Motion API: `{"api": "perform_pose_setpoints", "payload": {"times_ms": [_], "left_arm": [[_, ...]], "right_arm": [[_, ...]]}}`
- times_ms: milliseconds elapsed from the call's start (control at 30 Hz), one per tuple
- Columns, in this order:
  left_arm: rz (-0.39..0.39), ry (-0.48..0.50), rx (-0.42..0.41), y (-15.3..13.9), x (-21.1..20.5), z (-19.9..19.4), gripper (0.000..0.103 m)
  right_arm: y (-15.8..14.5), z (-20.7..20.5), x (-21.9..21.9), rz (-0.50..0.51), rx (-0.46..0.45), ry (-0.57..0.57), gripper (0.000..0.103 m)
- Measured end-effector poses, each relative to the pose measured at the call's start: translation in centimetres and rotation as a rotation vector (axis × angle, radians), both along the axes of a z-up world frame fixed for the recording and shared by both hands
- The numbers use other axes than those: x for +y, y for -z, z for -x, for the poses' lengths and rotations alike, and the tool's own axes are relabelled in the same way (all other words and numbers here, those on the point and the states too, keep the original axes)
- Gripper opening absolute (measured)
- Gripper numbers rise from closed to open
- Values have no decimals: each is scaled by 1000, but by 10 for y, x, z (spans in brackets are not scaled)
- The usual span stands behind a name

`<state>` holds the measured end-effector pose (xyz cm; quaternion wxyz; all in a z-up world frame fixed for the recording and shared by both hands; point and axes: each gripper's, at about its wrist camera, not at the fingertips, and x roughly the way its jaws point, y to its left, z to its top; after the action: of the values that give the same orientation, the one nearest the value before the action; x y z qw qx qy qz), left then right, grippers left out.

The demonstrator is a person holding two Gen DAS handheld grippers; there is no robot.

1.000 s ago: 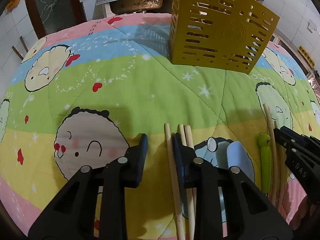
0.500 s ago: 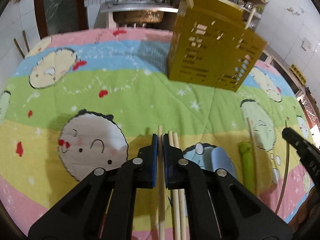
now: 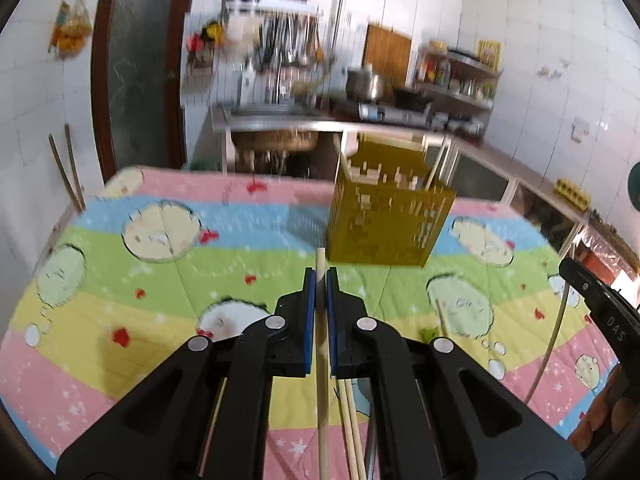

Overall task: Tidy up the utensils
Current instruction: 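Lift and carry the held chopsticks in both tools over the olive caddy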

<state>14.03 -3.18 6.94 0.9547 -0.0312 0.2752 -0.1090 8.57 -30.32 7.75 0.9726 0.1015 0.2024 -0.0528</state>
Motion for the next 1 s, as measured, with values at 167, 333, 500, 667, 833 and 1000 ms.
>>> {"api": "perform_pose_setpoints", "payload": {"times_ms": [167, 333, 500, 667, 833, 1000], "left_arm": [[8, -7, -88, -13, 9, 26, 4], [17, 2, -137, -13, 16, 44, 4], [22, 7, -162, -11, 19, 50, 4], [30, 17, -181, -11, 19, 51, 4], [45, 30, -209, -25, 18, 44, 4], [37, 58, -275, -57, 2, 24, 4]], "right_arm": [[-7, 21, 5, 38, -66, 12, 6], [-10, 38, 10, 63, -102, 19, 6], [-11, 43, 11, 74, -110, 23, 6], [-11, 42, 10, 72, -104, 30, 6], [-25, 37, 10, 68, -125, 19, 6], [-48, 12, 3, 62, -165, 7, 6]]}}
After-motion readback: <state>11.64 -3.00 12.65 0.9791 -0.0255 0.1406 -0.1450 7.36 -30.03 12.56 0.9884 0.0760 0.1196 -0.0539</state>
